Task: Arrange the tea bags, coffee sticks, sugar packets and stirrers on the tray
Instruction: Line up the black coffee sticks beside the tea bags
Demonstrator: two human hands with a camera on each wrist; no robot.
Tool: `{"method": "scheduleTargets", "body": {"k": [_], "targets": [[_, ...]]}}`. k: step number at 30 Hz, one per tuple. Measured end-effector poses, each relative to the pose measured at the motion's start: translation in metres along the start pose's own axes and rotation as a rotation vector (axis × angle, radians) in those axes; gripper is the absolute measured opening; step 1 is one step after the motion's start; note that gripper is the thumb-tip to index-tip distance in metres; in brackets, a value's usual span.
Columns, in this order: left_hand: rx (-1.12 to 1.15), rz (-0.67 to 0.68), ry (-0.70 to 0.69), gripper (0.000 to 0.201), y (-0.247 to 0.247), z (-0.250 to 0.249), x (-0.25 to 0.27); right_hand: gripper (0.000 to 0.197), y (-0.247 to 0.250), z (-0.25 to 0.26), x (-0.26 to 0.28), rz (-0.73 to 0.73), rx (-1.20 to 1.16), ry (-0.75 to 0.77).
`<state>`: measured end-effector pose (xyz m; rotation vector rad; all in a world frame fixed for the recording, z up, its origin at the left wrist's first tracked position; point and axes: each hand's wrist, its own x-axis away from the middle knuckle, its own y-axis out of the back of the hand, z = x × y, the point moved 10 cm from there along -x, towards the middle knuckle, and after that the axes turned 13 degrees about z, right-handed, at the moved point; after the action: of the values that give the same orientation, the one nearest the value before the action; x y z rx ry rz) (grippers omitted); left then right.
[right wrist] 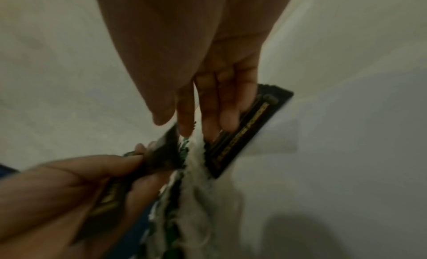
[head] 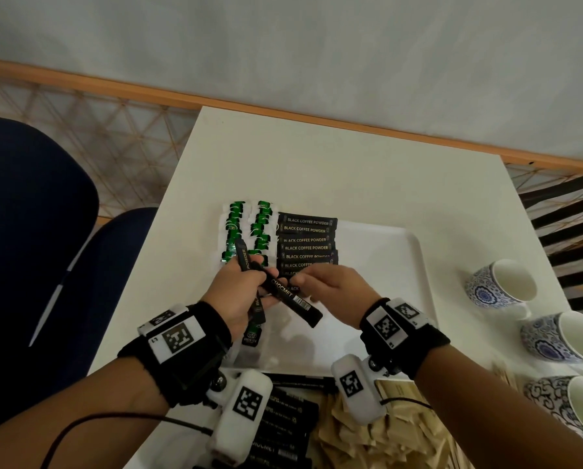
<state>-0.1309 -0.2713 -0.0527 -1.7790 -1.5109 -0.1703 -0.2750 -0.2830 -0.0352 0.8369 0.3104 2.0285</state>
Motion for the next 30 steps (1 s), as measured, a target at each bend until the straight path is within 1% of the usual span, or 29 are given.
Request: {"method": "scheduleTargets", "body": {"k": [2, 3, 4, 5, 7, 9, 12, 14, 17, 19, 21, 23, 25, 27, 29, 30], "targets": [[0.015, 0.011, -0.023, 0.022, -0.002, -0.001, 0.001, 0.020, -0.023, 0.003, 0.001, 0.188, -0.113, -0.047], [0.016, 0.014, -0.032, 0.021, -0.003, -0.002, 0.002, 0.019, -0.030, 0.005, 0.002, 0.243, -0.156, -0.054], [0.019, 0.014, -0.034, 0.019, -0.002, -0.002, 0.003, 0.019, -0.032, 0.006, 0.003, 0.257, -0.169, -0.053], [0.024, 0.010, -0.030, 0.016, -0.001, -0.002, 0.004, 0.022, -0.029, 0.007, 0.003, 0.226, -0.140, -0.037], [0.013, 0.000, -0.010, 0.011, 0.001, -0.001, 0.005, 0.022, -0.014, 0.008, 0.003, 0.096, -0.026, 0.030], [0.007, -0.007, 0.006, 0.014, 0.002, -0.001, 0.006, 0.030, -0.004, 0.010, 0.004, -0.002, 0.098, 0.106], [0.052, -0.018, -0.008, 0.012, 0.003, 0.000, 0.006, 0.038, 0.000, 0.010, 0.008, -0.062, 0.202, 0.130], [0.025, -0.014, -0.030, 0.013, 0.003, -0.001, 0.005, 0.034, 0.001, 0.011, 0.009, -0.063, 0.223, 0.156], [-0.023, -0.003, -0.043, 0.017, 0.000, -0.001, 0.005, 0.026, 0.002, 0.011, 0.010, -0.055, 0.165, 0.183], [-0.035, 0.002, -0.046, 0.017, -0.002, -0.001, 0.006, 0.023, 0.001, 0.011, 0.012, -0.030, 0.148, 0.171], [-0.046, 0.001, -0.037, 0.018, -0.002, 0.000, 0.006, 0.022, 0.000, 0.009, 0.013, 0.008, 0.126, 0.122], [-0.047, -0.020, -0.024, 0.017, 0.001, 0.000, 0.005, 0.021, 0.006, 0.002, 0.013, -0.008, 0.122, 0.072], [-0.058, -0.056, -0.026, 0.017, 0.007, -0.004, 0.005, 0.022, 0.014, -0.006, 0.013, -0.049, 0.168, 0.031], [-0.059, -0.082, -0.036, 0.017, 0.013, -0.008, 0.006, 0.023, 0.016, -0.014, 0.010, -0.047, 0.251, 0.004], [-0.055, -0.083, -0.024, 0.018, 0.017, -0.009, 0.008, 0.022, 0.013, -0.023, 0.007, -0.034, 0.308, -0.014], [-0.056, -0.075, -0.007, 0.021, 0.018, -0.009, 0.008, 0.022, 0.011, -0.026, 0.006, -0.035, 0.323, -0.020]]}}
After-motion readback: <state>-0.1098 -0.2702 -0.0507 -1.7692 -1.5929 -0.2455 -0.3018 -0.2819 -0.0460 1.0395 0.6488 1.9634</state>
